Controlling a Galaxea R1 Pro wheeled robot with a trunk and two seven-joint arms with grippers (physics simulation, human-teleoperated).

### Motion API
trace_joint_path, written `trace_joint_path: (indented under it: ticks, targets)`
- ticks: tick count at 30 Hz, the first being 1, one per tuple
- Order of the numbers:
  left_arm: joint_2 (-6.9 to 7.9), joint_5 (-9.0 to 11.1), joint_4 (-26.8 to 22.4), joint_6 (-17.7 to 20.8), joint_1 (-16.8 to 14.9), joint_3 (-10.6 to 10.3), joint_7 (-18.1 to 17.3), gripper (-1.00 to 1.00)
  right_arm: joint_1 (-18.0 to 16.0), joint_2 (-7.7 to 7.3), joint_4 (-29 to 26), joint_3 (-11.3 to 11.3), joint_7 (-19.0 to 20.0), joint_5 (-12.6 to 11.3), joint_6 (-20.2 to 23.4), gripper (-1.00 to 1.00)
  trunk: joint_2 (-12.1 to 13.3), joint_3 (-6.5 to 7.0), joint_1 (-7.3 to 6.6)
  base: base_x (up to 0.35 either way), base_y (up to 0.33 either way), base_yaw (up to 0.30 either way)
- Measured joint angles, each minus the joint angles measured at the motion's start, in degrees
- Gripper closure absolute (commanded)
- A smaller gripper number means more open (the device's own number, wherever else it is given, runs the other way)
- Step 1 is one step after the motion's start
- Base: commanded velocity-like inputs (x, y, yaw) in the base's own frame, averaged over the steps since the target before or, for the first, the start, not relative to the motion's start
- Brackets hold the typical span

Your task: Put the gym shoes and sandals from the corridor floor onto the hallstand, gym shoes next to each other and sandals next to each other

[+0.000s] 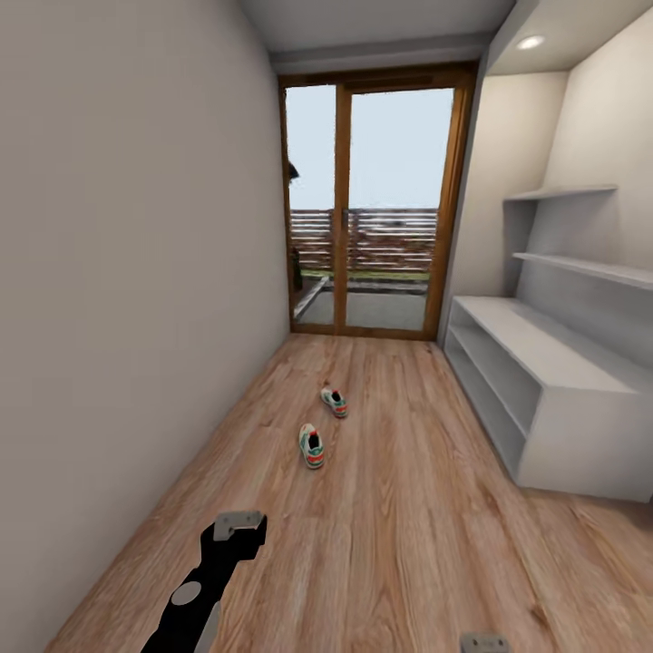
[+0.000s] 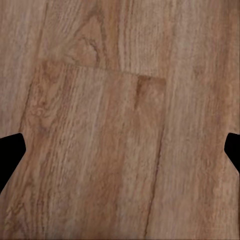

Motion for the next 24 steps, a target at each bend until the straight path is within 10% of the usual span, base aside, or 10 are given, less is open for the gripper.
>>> trace_joint_path:
  ticks: [24]
  targets:
    - [-0.12, -0.15, 3.12, 0.04, -0.01, -0.16, 0.11, -1.0, 0.01, -0.01, -0.01, -0.12, 0.04, -0.13, 0.07, -1.0, 0.0, -0.49, 0.0, 0.303, -0.193, 0.075]
